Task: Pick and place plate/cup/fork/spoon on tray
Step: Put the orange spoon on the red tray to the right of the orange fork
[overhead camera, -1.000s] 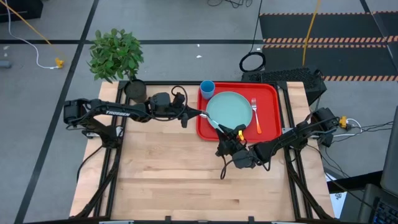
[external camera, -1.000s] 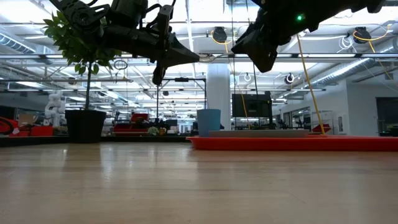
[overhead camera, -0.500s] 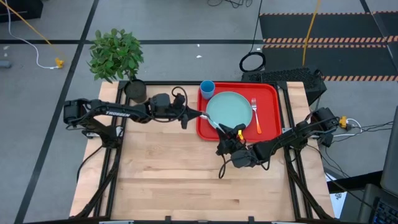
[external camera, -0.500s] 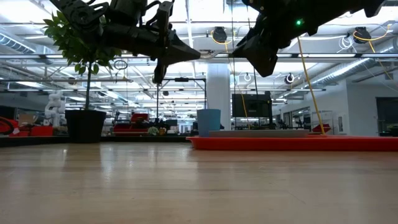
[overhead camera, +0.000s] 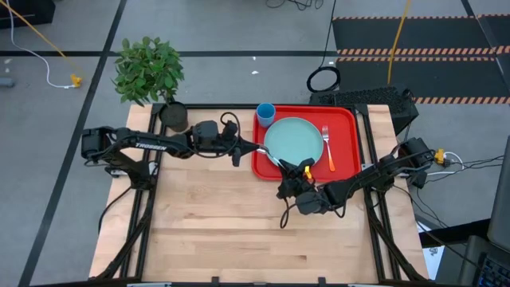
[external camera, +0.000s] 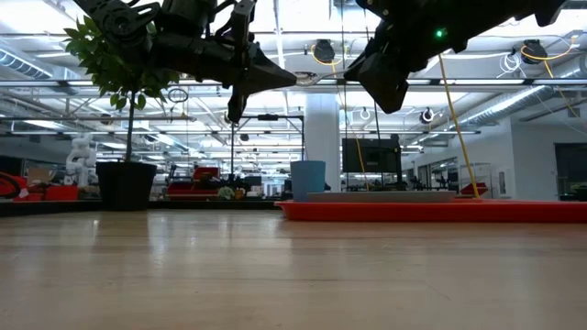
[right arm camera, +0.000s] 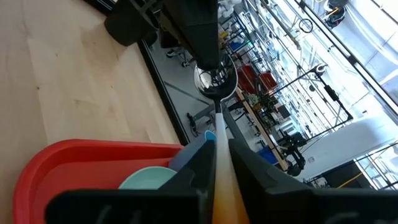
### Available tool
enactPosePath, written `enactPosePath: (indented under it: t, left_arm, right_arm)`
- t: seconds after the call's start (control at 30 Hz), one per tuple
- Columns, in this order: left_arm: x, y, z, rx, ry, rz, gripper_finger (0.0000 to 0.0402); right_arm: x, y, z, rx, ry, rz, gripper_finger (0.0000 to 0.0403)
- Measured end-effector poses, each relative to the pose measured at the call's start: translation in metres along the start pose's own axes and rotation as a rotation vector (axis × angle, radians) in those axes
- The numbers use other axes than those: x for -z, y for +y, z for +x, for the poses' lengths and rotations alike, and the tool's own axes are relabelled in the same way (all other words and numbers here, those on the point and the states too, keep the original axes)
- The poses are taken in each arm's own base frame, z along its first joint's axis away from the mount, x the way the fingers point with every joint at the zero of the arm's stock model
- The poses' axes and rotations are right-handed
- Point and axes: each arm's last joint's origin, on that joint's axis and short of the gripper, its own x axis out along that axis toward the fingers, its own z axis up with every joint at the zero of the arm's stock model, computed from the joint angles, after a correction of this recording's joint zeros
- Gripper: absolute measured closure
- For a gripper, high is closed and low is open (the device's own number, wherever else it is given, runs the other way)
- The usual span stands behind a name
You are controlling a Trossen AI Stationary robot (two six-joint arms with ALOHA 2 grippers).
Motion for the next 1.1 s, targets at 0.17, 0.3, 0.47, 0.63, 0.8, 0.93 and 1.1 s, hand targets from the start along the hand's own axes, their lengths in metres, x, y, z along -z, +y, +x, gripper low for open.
enactPosePath:
  t: [0.17,0.3,0.47,0.63,0.8,0.93,1.1]
  left_arm:
    - [0.0,0.0,0.0,0.001,-0.001,0.02,0.0387]
    - [0.0,-0.001,0.0,0.004,0.0,0.028,0.0374]
    - [0.0,-0.002,0.0,0.011,-0.006,0.073,0.0339]
    - [-0.006,-0.007,-0.005,0.022,-0.031,0.144,0.0268]
    - [-0.015,-0.016,-0.019,0.023,-0.037,0.263,0.019]
    - [-0.023,-0.026,-0.038,0.016,-0.028,0.365,0.0148]
    - [-0.033,-0.038,-0.067,0.0,-0.024,0.431,0.0132]
  right_arm:
    - [0.0,0.0,0.0,0.0,0.0,0.0,0.0384]
    - [0.0,0.0,0.0,0.009,0.006,0.005,0.0385]
    - [0.0,0.0,0.0,0.011,0.006,0.043,0.0385]
    - [0.0,0.0,0.0,0.017,0.009,0.098,0.0385]
    - [0.001,0.0,0.0,0.032,0.016,0.167,0.0385]
    - [0.001,0.001,-0.003,0.029,0.012,0.281,0.0385]
    - [0.004,-0.003,-0.006,0.041,0.024,0.43,0.0385]
